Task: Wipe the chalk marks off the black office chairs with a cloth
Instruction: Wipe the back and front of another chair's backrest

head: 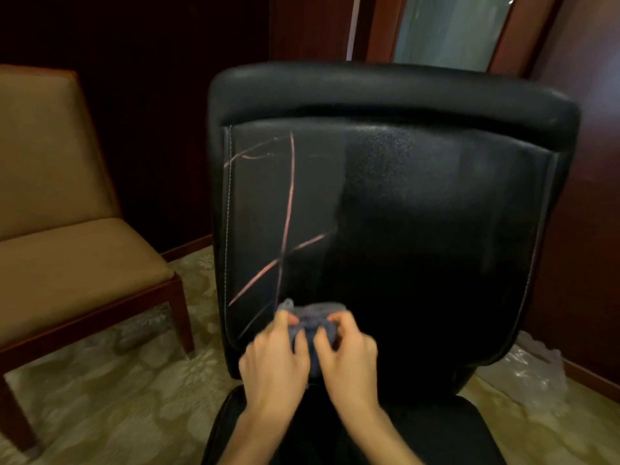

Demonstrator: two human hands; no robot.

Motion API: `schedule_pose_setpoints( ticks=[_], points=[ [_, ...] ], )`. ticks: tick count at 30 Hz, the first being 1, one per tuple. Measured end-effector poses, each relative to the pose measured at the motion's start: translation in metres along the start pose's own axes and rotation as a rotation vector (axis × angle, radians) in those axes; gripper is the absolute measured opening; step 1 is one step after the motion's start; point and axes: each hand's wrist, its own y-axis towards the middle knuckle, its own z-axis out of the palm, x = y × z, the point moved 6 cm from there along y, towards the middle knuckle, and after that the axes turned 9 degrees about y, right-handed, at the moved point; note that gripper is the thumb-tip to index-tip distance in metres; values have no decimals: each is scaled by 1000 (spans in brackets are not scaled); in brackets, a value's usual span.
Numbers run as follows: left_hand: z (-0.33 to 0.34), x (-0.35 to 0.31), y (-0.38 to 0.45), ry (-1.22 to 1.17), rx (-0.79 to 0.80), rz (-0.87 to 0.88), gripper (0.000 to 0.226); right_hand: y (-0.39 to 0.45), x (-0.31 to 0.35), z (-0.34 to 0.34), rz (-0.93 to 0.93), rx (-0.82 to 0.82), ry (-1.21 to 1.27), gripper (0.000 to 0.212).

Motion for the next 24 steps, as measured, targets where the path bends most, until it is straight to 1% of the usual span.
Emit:
schedule_pose_setpoints(
  ticks=[1,3,5,6,8,10,15,17,19,22,24],
  points=[
    [3,2,-3,10,16,0,33,-4,-2,0,18,18,-5,11],
    [-3,-3,2,-3,-19,34,26,4,7,-3,-21,0,-19,12],
    [-26,-19,18,-45,-111,73,20,27,37,-13,-116,-74,-20,18],
    [-40,-29,29,-71,-146,78,16,43,53,-17,-147,-93,-30,18],
    [-60,-49,57,-91,-122,84,11,78,82,-22,-157,-74,-101,12],
    [-77,-70,83,-76,-106,103,11,108,107,-27,-167,-60,-152,9],
    [-106,-105,123,-96,-202,181,12,140,155,-36,-288,-134,-130,5],
    [-107,-106,124,-66,-207,207,12,133,155,-36,-334,-160,-132,6],
    [-98,-94,115,2,-180,222,18,118,139,-32,-356,-151,-172,12],
    [-72,-69,89,129,-55,222,34,89,103,-25,-344,-48,-338,22],
    [-58,-58,67,137,24,208,32,74,92,-25,-335,31,-453,23]
  ],
)
